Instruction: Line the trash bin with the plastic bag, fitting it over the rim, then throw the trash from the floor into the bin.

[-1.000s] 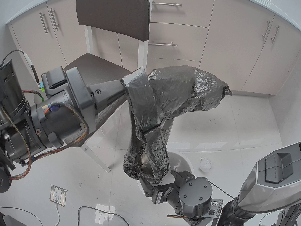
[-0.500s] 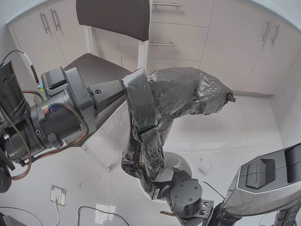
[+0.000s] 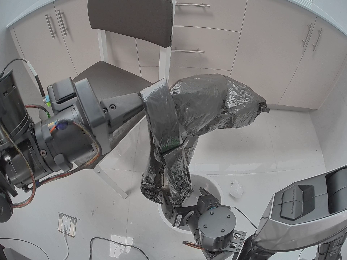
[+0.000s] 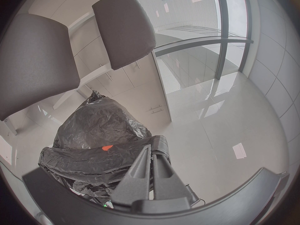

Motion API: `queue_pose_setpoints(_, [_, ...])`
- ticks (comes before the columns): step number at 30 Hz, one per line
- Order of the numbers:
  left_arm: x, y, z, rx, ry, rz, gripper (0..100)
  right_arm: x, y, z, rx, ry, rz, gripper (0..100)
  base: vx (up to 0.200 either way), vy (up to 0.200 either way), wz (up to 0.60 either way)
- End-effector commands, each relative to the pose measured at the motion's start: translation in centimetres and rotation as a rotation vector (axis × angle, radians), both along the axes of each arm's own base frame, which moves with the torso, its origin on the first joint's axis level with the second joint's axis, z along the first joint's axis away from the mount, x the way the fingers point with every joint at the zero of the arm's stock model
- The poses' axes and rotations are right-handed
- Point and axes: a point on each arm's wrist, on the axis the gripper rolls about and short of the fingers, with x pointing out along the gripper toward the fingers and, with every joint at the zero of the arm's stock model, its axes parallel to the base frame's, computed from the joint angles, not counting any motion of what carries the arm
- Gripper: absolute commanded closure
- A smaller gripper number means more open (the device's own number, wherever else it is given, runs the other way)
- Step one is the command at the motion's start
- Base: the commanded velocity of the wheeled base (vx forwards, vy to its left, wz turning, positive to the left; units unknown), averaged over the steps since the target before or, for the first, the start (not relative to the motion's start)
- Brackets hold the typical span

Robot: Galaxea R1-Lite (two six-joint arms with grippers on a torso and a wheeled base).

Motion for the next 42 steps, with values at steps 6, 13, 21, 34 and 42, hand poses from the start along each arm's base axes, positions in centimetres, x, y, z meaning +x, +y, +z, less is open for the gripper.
queue_pose_setpoints(6, [0.0,0.0,0.0,-0.003,0.001,-0.001,100,-0.3,0.9,-0.4,-0.017,-0.035,0.025,0,0.000,0.000,0.00])
queue_pose_setpoints(13, [-0.3,0.2,0.2,-0.007,-0.004,-0.004,100,1.6,1.3,-1.0,-0.028,-0.054,-0.014,0,0.000,0.000,0.00])
queue_pose_setpoints(21, [-0.3,0.2,0.2,-0.008,-0.005,-0.004,100,2.2,1.1,-0.9,-0.025,-0.060,-0.030,0,0.000,0.000,0.00])
queue_pose_setpoints(34, [-0.3,0.2,0.2,-0.007,-0.004,-0.004,100,2.9,0.6,-0.5,-0.018,-0.065,-0.050,100,0.000,0.000,0.00])
queue_pose_setpoints(42, [-0.3,0.2,0.0,-0.002,-0.003,-0.003,100,3.4,-1.2,1.7,-0.009,-0.087,-0.062,100,0.000,0.000,0.00])
